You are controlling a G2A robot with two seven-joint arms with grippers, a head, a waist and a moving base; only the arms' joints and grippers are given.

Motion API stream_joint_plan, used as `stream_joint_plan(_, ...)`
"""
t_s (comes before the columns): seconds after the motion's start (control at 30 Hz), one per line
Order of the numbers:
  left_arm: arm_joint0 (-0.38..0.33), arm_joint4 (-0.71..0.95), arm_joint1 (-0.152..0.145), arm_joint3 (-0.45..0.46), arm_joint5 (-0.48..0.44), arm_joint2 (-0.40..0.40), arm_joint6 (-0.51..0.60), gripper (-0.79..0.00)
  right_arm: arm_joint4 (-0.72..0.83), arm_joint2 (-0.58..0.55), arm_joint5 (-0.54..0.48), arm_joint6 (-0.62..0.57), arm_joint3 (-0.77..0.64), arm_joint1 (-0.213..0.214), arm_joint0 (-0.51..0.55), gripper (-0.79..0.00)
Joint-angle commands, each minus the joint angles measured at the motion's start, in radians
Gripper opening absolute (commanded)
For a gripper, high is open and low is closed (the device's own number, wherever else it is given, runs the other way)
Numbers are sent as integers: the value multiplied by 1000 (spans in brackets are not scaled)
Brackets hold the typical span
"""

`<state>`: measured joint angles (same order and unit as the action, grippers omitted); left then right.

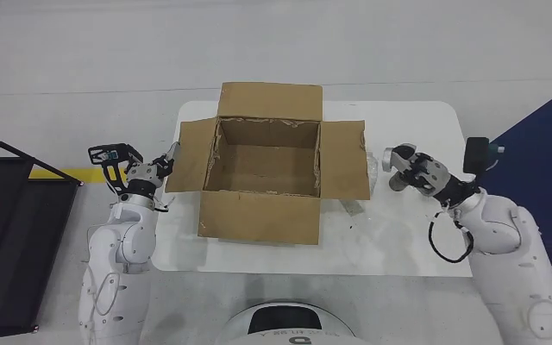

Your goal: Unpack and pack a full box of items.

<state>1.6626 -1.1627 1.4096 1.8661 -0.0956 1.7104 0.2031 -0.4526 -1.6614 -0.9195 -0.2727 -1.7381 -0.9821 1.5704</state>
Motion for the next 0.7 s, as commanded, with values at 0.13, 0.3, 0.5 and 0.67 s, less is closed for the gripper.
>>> stream_joint_plan(0.13,0,0,0,0,0,0,0,0,-44,166,154,-58,-48,-15,-123,-785)
stream_joint_plan(0.3,0,0,0,0,0,0,0,0,-74,318,241,-73,-7,-37,-237,-785)
stream_joint_plan(0.5,0,0,0,0,0,0,0,0,-174,486,337,-62,51,-69,-341,-785)
stream_joint_plan(0.67,0,0,0,0,0,0,0,0,-237,587,399,-37,114,-95,-404,-785)
